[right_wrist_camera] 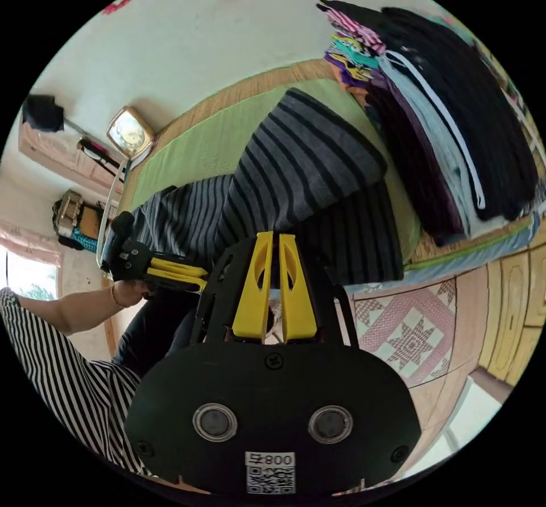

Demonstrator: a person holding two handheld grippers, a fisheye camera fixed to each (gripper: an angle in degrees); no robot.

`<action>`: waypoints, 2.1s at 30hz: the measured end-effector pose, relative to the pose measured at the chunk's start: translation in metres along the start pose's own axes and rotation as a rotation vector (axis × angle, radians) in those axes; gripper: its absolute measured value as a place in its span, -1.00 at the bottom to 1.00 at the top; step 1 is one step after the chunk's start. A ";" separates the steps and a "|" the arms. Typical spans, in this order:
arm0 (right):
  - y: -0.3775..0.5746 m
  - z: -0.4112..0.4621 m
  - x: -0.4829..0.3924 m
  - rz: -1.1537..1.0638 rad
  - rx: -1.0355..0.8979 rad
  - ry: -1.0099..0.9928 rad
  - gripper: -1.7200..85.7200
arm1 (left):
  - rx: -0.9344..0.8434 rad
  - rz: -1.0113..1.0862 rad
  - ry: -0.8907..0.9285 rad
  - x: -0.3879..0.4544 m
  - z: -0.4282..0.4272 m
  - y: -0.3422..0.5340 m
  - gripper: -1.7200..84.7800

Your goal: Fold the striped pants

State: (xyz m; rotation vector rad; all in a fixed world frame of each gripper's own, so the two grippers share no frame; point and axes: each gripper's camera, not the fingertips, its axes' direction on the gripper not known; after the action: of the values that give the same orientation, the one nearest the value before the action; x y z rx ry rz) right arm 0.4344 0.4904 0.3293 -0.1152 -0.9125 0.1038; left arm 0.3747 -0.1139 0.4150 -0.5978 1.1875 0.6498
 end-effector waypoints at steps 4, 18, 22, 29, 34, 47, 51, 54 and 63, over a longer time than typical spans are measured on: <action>0.046 0.012 0.078 0.217 0.000 -0.129 -0.92 | -0.026 0.016 -0.006 0.003 0.021 -0.019 -0.84; 0.124 -0.006 0.223 0.477 0.238 -0.411 -0.87 | 0.088 0.040 -0.199 -0.030 0.018 -0.130 -0.78; 0.126 -0.014 0.255 0.509 0.273 -0.399 -0.83 | 0.035 -0.012 -0.327 -0.056 0.040 -0.175 -0.77; 0.130 -0.007 0.293 0.553 0.248 -0.394 -0.89 | -0.059 0.037 -0.402 -0.065 0.071 -0.209 -0.87; 0.144 -0.007 0.314 0.555 0.266 -0.405 -0.93 | 0.056 0.022 -0.391 -0.067 0.054 -0.202 -0.90; 0.159 -0.004 0.344 0.554 0.304 -0.447 -0.92 | 0.120 0.031 -0.192 -0.071 0.069 -0.261 -0.76; 0.157 -0.004 0.345 0.538 0.294 -0.429 -0.92 | 0.047 0.072 -0.192 -0.065 0.091 -0.304 -0.75; 0.158 -0.002 0.346 0.535 0.288 -0.427 -0.92 | -0.012 0.090 -0.214 -0.062 0.101 -0.322 -0.78; 0.155 -0.010 0.329 0.468 0.361 -0.462 -0.94 | 0.080 0.176 -0.229 -0.046 0.062 -0.303 -0.92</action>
State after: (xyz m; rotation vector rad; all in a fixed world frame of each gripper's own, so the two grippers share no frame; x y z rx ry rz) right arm 0.6358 0.6883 0.5579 0.0370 -1.2977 0.7514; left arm 0.6251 -0.2811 0.5008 -0.3433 1.0519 0.7947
